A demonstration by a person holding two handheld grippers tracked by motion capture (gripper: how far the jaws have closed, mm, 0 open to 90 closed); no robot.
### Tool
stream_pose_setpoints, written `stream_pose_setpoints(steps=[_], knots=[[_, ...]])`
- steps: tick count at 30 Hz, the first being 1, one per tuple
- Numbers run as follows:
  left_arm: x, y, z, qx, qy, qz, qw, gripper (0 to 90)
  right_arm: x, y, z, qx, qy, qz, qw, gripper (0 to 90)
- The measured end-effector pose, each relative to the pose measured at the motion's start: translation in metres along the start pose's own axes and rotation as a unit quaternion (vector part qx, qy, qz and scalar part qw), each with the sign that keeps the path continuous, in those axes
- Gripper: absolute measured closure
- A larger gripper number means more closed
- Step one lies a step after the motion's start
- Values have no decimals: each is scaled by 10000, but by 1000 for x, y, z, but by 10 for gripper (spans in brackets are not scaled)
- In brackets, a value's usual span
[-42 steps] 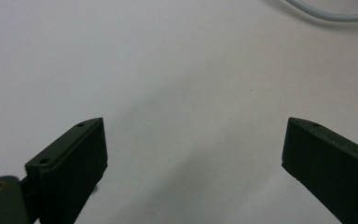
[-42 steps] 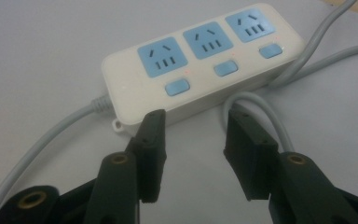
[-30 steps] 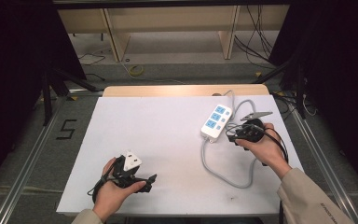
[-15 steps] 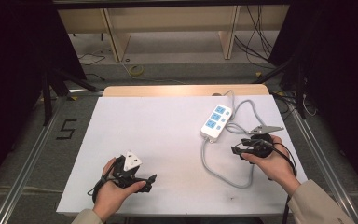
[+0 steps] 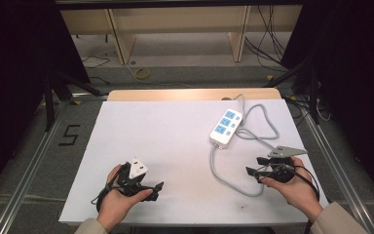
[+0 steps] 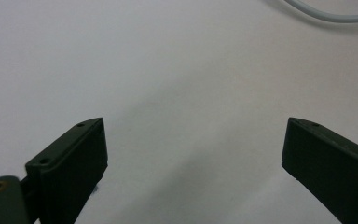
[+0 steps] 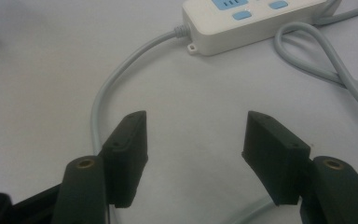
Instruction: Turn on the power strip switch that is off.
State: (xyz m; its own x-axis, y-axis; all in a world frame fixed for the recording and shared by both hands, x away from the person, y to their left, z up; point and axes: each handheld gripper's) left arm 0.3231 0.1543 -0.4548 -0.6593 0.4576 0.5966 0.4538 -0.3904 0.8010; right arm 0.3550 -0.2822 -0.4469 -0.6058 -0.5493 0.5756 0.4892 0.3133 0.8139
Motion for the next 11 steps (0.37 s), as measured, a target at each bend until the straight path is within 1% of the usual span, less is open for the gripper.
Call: stream_pose_setpoints(steps=[6, 8, 10, 11], knots=[[0, 0, -1, 11, -39, 17, 10000, 63, 4, -2, 3, 14, 11, -125, 9999, 391], [-1, 2, -5, 139, -180, -25, 9997, 64, 6, -2, 3, 16, 21, -143, 9999, 382], [-3, 5, -11, 315, -409, -107, 9986, 65, 7, -2, 2, 1, 21, -160, 9999, 381], [-3, 5, -11, 315, -409, -107, 9986, 66, 7, -2, 2, 1, 21, -160, 9999, 381]])
Point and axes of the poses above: each handheld gripper's, and its own axes: x roughly backward along the jaws, y roughly out of its top, z roughly to its left, and after that the axes turned 5 degrees about -z, right-handed
